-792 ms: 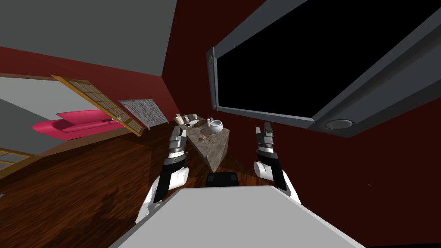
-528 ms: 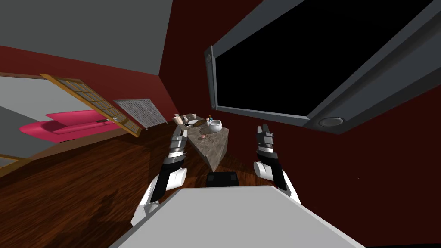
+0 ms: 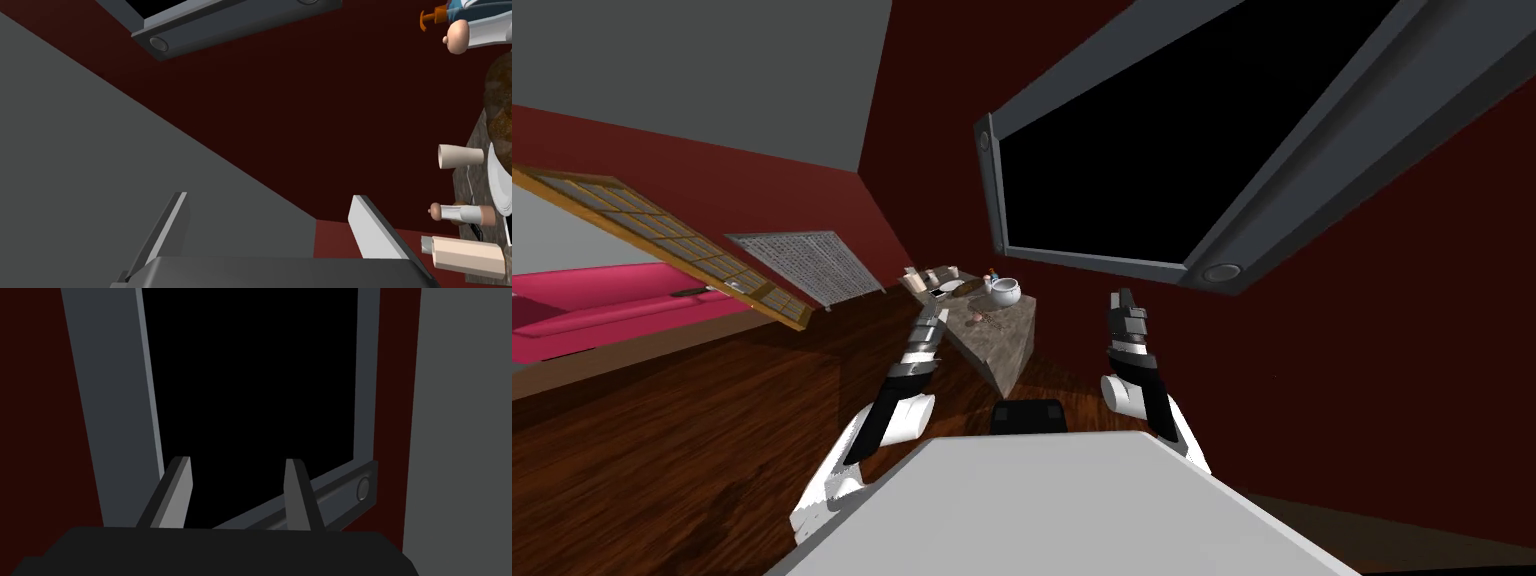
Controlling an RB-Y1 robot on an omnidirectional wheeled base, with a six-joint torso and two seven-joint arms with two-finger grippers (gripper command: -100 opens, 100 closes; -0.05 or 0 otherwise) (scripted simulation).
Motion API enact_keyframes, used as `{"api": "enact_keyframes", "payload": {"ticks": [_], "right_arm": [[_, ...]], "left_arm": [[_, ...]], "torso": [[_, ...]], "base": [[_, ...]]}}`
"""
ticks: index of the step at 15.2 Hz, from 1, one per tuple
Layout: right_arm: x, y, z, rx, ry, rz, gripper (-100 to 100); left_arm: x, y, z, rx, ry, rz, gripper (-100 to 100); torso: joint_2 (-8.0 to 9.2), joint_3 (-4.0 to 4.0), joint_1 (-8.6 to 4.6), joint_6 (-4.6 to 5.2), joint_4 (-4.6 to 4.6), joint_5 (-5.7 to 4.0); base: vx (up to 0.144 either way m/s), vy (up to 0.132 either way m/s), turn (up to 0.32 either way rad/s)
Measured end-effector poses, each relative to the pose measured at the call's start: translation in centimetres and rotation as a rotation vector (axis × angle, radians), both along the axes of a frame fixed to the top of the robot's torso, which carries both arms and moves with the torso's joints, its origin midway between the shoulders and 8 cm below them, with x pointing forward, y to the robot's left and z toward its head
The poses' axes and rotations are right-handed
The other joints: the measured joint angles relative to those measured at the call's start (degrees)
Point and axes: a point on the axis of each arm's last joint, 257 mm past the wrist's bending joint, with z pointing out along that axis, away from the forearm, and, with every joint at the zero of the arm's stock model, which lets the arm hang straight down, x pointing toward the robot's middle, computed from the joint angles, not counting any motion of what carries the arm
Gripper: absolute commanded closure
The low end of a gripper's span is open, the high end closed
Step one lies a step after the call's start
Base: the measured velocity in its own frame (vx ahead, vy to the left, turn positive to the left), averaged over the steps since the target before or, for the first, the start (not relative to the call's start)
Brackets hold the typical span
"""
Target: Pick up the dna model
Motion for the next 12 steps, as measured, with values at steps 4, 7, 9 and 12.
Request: {"api": "enact_keyframes", "payload": {"ticks": [4, 7, 9, 12], "right_arm": [[0.0, 0.0, 0.0, 0.000, 0.000, 0.000, 0], [0.0, 0.0, 0.0, 0.000, 0.000, 0.000, 0], [0.0, 0.0, 0.0, 0.000, 0.000, 0.000, 0], [0.0, 0.0, 0.0, 0.000, 0.000, 0.000, 0]], "left_arm": [[1.0, 1.3, -2.2, -0.004, 0.097, -0.001, -100], [1.7, 2.4, -4.1, -0.012, 0.170, 0.004, -100], [2.0, 3.3, -5.4, -0.017, 0.218, 0.008, -100], [2.1, 4.3, -6.6, -0.026, 0.274, 0.013, -100]], "torso": [[-0.03, -0.02, 0.01, 0.01, -0.01, 0.00], [-0.07, -0.04, 0.02, -0.03, -0.02, 0.01], [-0.09, -0.05, 0.02, 0.00, -0.02, 0.00], [-0.11, -0.06, 0.02, 0.01, -0.02, 0.00]], "base": [[-0.014, -0.004, -0.200], [-0.004, 0.000, -0.112], [0.000, 0.000, -0.118], [0.001, 0.002, -0.163]]}}
